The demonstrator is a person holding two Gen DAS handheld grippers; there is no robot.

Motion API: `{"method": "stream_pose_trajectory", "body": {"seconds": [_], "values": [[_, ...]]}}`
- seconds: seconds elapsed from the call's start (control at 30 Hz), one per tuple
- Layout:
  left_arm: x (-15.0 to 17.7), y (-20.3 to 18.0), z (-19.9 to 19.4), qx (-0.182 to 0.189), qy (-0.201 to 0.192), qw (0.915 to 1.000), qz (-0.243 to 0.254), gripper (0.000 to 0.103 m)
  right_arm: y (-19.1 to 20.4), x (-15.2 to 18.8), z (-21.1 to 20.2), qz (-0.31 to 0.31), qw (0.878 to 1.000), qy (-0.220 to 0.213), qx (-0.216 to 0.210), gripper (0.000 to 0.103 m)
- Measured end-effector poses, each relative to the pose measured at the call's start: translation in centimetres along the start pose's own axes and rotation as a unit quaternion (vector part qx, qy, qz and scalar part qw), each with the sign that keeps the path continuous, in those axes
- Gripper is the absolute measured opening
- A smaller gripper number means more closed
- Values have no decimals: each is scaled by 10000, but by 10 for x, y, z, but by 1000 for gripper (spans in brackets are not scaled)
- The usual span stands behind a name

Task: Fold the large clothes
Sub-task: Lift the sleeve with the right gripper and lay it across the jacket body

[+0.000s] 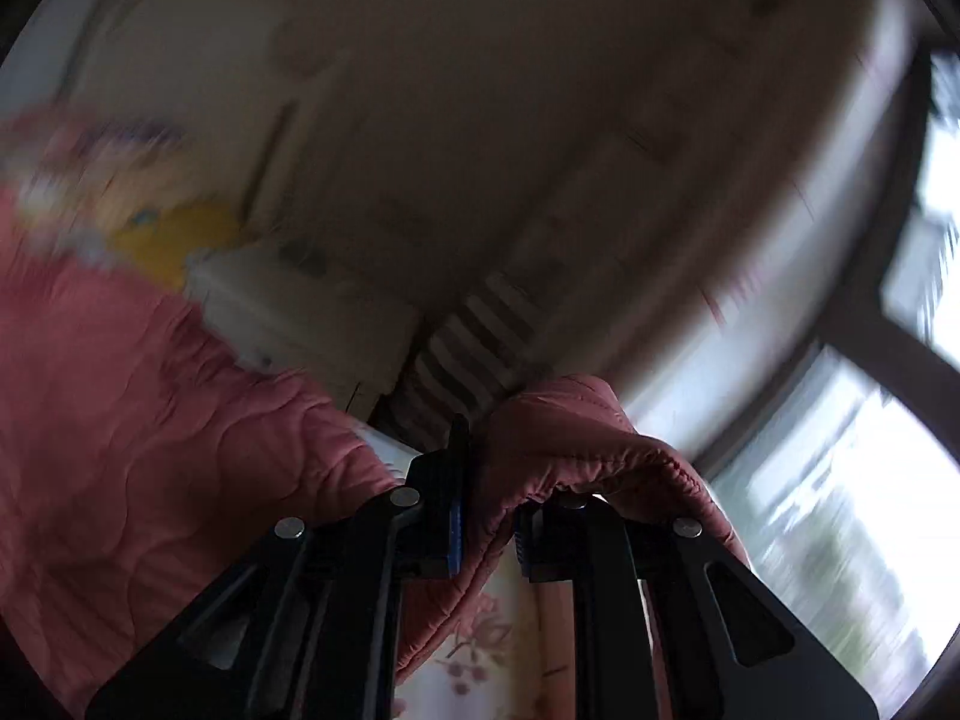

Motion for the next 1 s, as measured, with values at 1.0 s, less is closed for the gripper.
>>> {"method": "stream_pose_trajectory", "body": {"seconds": [1.0], "values": [[-122, -39, 45, -654, -439, 9962, 370, 101, 107, 91, 66, -1852, 9726, 1403, 116, 14]]}}
Point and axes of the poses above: each gripper's, at about its wrist camera, not at the fingertips, and z roughly the way its jaws point, y to its left, x to its underside, the point moved 6 cm from there along z, roughly the way its jaws point, and after that the axes turned 1 degree about y, right-handed, at the moved point
